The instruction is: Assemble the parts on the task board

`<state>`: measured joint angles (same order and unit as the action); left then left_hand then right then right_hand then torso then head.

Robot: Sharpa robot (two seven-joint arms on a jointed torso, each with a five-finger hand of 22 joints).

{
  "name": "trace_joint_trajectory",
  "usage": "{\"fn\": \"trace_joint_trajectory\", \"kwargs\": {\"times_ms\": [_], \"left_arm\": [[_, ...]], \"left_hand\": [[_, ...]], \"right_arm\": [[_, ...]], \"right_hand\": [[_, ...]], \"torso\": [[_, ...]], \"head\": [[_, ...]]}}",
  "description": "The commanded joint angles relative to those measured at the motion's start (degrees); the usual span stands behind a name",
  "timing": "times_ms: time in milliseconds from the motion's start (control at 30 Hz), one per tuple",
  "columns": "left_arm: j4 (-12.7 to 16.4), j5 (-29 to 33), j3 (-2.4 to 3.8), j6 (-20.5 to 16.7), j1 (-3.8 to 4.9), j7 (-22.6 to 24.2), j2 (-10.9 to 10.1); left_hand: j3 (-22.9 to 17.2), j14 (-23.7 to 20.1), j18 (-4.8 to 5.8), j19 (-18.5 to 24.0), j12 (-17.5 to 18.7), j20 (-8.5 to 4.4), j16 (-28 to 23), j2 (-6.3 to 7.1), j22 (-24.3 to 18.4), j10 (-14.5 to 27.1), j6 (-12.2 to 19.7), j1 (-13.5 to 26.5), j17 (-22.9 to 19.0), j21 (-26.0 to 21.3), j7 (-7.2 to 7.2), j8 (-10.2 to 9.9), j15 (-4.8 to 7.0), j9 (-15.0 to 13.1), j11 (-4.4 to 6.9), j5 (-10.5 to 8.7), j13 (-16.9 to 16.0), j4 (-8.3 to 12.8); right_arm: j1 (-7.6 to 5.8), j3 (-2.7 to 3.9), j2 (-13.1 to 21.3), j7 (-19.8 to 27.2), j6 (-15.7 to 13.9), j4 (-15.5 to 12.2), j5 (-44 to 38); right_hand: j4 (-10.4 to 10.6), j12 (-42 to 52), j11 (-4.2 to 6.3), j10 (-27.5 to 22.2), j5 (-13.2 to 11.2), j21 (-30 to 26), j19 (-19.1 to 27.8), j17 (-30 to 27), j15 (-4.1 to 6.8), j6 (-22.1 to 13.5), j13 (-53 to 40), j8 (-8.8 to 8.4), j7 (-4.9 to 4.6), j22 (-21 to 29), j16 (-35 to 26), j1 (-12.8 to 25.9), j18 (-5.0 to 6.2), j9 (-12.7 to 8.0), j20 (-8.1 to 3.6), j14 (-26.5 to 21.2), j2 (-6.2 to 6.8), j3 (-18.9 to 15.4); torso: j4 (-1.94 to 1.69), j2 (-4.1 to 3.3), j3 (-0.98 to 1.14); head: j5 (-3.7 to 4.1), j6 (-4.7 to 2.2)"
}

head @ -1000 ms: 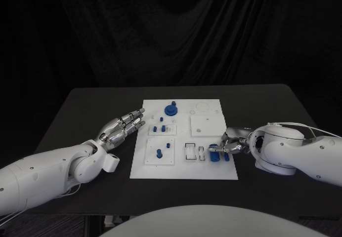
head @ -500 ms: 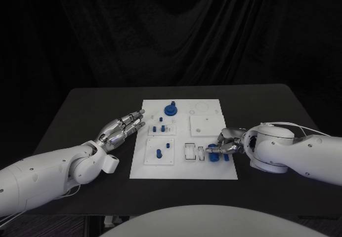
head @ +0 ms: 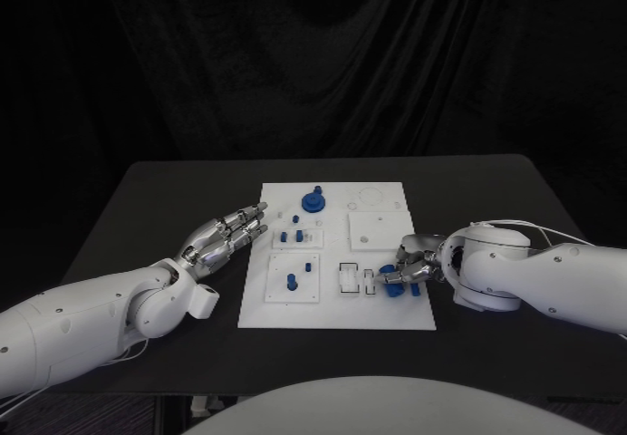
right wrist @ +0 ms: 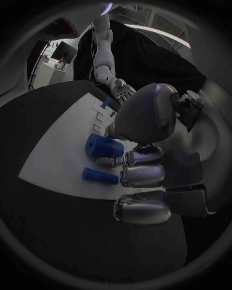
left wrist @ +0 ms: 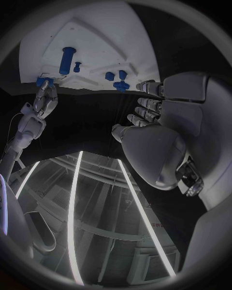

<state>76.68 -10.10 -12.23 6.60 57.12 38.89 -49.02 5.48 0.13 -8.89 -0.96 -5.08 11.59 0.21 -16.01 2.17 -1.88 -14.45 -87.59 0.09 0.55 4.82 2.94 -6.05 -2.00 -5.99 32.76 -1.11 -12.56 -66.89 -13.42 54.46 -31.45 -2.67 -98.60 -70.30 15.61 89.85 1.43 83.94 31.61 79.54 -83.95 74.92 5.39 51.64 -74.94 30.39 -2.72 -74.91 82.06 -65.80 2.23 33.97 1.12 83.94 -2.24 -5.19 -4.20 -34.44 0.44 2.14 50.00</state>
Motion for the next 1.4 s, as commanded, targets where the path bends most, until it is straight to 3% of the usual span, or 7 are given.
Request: {"fn": "trace_joint_trajectory", "kwargs": {"times_ms": [33, 233, 467, 700, 867, 1400], "left_arm": [[0.0, 0.1, 0.05, 1.2, -0.12, 0.7, 0.1], [-0.1, 0.1, 0.05, 1.2, -0.18, 0.7, 0.0], [-0.1, 0.1, 0.05, 1.2, -0.26, 0.7, -0.1], [-0.2, 0.1, 0.05, 1.5, -0.33, 1.1, 0.1], [-0.3, 0.1, 0.05, 1.7, -0.37, 1.2, 0.3], [-0.5, 0.1, 0.05, 2.0, -0.56, 1.1, 0.6]], "left_hand": [[-0.5, -0.1, -0.65, -0.1, -0.4, 0.49, -0.2, 0.08, 0.1, -0.1, -0.3, -0.2, -0.1, 0.3, 0.38, 0.3, -0.6, -0.1, -0.5, 0.06, -0.1, 0.1], [-0.6, -0.1, -0.58, -0.1, -0.5, 0.59, -0.2, 0.13, 0.1, -0.2, -0.4, 0.1, -0.1, 0.3, 0.68, 0.3, -0.76, -0.1, -0.44, -0.02, -0.1, 0.0], [-0.6, -0.1, -0.57, -0.1, -0.5, 0.6, -0.2, 0.13, 0.1, -0.2, -0.4, 0.1, -0.1, 0.3, 0.72, 0.3, -0.78, -0.1, -0.42, -0.04, -0.1, 0.0], [-0.9, -0.1, -0.53, -0.2, -0.7, 0.76, -0.2, 0.15, 0.1, -0.3, -0.8, 0.3, -0.1, 0.3, 0.92, 0.5, -0.96, -0.2, -0.31, 0.05, -0.1, 0.0], [-0.9, -0.1, -0.53, -0.2, -0.7, 0.76, -0.2, 0.15, 0.1, -0.3, -0.8, 0.3, -0.1, 0.3, 0.92, 0.5, -0.96, -0.2, -0.31, 0.05, -0.1, 0.0], [-1.0, -0.1, -0.53, -0.2, -0.6, 0.83, -0.2, 0.14, 0.1, -0.3, -0.7, 0.3, -0.1, 0.3, 0.96, 0.4, -1.01, -0.1, -0.28, 0.1, -0.1, 0.0]], "right_arm": [[0.85, -0.76, 0.1, -0.4, 0.5, 0.7, 7.7], [0.83, -0.76, 0.9, 2.5, -4.3, 0.4, 16.1], [0.05, -0.75, 1.9, 5.6, -8.9, -0.8, 20.9], [-2.22, -0.75, 2.3, 6.6, -9.3, -2.4, 23.1], [-2.97, -0.75, 1.3, 6.9, -8.7, -2.4, 23.5], [-2.82, -0.75, -2.8, 5.4, -3.4, 1.5, 23.7]], "right_hand": [[-3.8, 0.2, 0.67, 6.1, 3.2, 0.4, -2.8, 2.4, 0.26, -0.4, -15.1, -0.12, 0.67, -12.0, 0.3, -4.5, 0.09, -1.0, -0.41, 4.0, -1.48, 3.6], [-4.5, 0.2, 0.86, 6.1, 8.6, 0.8, -2.9, 2.4, 0.44, -0.7, -15.1, 0.97, 0.86, -12.1, 0.6, -6.5, 0.03, -0.1, -0.63, 4.0, -1.27, 5.9], [-4.7, 0.2, 0.97, 6.1, 12.1, 0.7, -2.8, 2.0, 0.54, -0.9, -15.1, 1.84, 0.97, -12.1, 0.5, -6.9, 0.08, 0.5, -0.74, 3.9, -0.41, 7.7], [-4.6, 0.2, 0.94, 6.1, 12.4, 0.5, -2.8, 1.7, 0.53, -1.1, -15.1, 1.84, 0.89, -12.0, 0.3, -6.7, 0.11, 0.5, -0.74, 3.9, -0.29, 7.9], [-4.5, 0.2, 0.91, 6.1, 12.3, 0.5, -2.8, 1.6, 0.51, -1.2, -15.1, 1.82, 0.85, -12.0, 0.3, -6.6, 0.11, 0.5, -0.74, 3.9, -0.26, 7.9], [-3.0, 0.2, 0.34, 6.1, 8.6, -1.3, -2.0, 0.5, 0.05, -3.0, -15.1, 1.44, 0.2, -11.4, -0.2, -5.0, 0.52, 0.4, -0.37, 3.6, 0.22, 8.8]], "torso": [[0.01, 0.0, 0.01], [0.01, 0.0, 0.02], [0.0, 0.0, 0.01], [0.0, 0.0, 0.02], [-0.02, 0.01, 0.0], [0.0, -0.01, 0.0]], "head": [[0.03, 0.0], [-0.06, 0.0], [-0.46, 0.0], [-0.52, 0.0], [-0.32, 0.0], [-1.01, 0.0]]}}
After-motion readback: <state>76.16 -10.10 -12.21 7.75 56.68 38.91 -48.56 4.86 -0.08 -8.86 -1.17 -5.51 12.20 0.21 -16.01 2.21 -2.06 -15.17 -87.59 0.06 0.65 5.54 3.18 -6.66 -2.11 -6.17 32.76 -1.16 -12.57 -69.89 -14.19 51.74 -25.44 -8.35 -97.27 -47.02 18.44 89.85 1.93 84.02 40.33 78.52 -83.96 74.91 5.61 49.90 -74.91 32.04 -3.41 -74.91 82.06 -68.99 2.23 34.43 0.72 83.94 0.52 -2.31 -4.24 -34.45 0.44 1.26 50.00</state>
